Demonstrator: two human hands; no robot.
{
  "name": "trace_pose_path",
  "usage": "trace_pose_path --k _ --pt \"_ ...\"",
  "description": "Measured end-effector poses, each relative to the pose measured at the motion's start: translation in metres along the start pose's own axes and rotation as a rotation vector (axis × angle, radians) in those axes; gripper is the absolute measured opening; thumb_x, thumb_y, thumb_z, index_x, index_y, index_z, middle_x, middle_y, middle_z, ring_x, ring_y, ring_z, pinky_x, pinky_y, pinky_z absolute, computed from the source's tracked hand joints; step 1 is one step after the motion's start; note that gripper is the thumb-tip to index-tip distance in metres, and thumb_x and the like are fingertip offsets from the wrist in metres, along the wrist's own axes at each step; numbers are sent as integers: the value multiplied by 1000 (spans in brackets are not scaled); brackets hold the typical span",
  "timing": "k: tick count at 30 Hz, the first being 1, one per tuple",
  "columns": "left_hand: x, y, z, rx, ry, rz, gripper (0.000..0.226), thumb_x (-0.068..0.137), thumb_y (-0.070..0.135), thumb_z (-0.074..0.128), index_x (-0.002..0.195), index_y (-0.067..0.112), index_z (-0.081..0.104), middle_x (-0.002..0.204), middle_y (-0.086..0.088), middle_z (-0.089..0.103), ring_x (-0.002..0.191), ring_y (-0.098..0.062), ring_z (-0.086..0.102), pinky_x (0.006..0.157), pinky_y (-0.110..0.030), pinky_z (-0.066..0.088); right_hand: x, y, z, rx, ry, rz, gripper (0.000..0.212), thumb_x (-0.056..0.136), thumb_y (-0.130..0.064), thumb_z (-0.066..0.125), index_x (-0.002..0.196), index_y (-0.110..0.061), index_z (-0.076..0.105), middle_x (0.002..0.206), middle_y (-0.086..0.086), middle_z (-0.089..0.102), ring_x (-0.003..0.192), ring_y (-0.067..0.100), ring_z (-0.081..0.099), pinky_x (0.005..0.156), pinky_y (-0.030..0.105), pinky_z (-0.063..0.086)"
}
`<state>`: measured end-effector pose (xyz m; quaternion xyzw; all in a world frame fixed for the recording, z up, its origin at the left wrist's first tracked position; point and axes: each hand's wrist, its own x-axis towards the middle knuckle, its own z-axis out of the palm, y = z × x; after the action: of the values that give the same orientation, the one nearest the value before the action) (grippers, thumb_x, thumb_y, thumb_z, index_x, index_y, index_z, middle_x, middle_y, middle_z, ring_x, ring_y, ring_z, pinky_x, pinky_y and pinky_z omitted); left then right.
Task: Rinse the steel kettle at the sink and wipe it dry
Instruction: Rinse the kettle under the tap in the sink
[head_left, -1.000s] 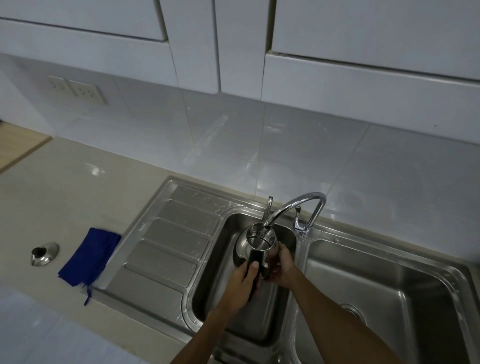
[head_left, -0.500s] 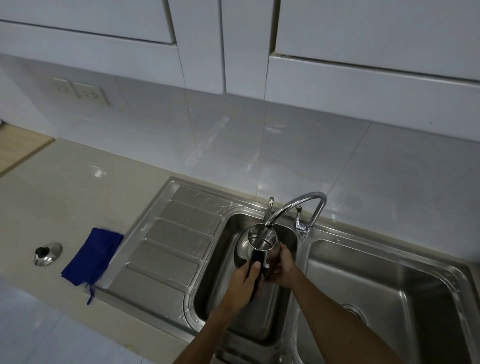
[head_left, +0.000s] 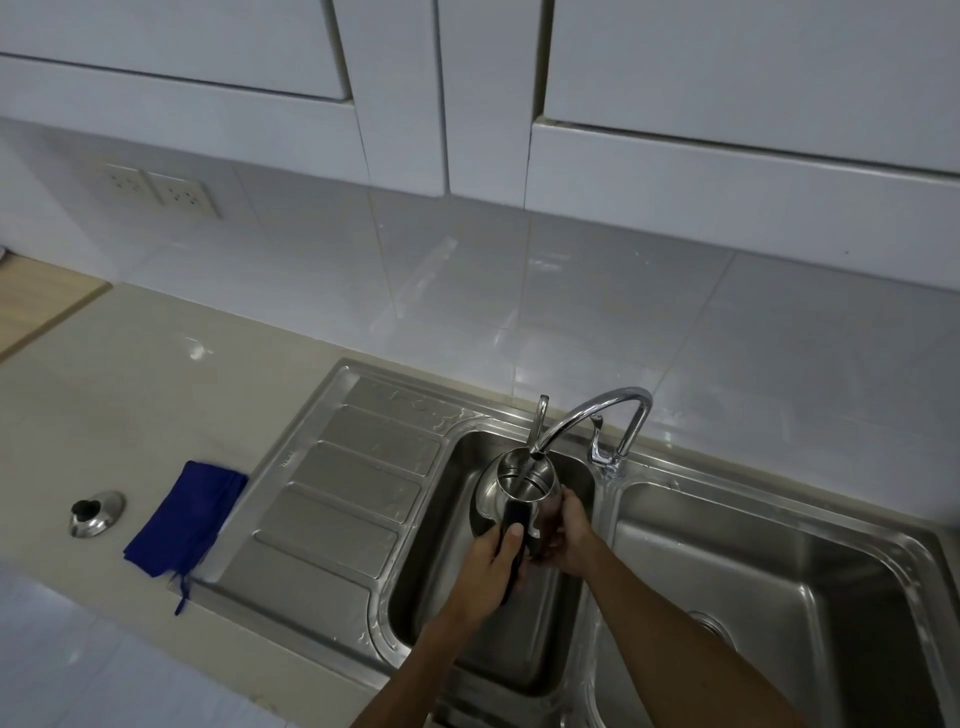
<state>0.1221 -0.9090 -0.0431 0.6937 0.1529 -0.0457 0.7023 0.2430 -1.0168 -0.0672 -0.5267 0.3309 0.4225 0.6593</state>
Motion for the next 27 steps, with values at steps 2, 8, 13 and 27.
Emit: trace_pose_path --k 2,8,13,27 --pt "0 0 0 1 6 0 32 106 30 41 89 8 56 72 -9 56 61 -17 55 60 -30 49 -3 -1 1 -4 -5 -2 66 92 -65 40 106 -5 63 102 20 63 93 34 59 71 44 50" --pt "1 0 -2 5 1 2 32 106 31 41 89 8 56 71 -10 55 60 -17 55 59 -30 49 -10 -4 3 10 -25 13 62 94 -62 38 95 -4 62 97 20 62 88 34 57 74 45 47" --pt "2 -1 -2 2 -7 3 33 106 32 41 93 6 56 72 -10 55 61 -18 54 59 -30 49 -11 -3 2 29 -29 9 62 95 -61 38 96 -4 62 97 20 62 89 34 57 81 47 47" --pt "2 -2 -3 3 -15 -3 33 105 35 42 93 9 57 71 -5 58 61 -18 56 60 -31 50 -6 -3 0 17 -33 -4 62 95 -61 38 97 -4 63 98 20 63 90 34 57 88 47 45"
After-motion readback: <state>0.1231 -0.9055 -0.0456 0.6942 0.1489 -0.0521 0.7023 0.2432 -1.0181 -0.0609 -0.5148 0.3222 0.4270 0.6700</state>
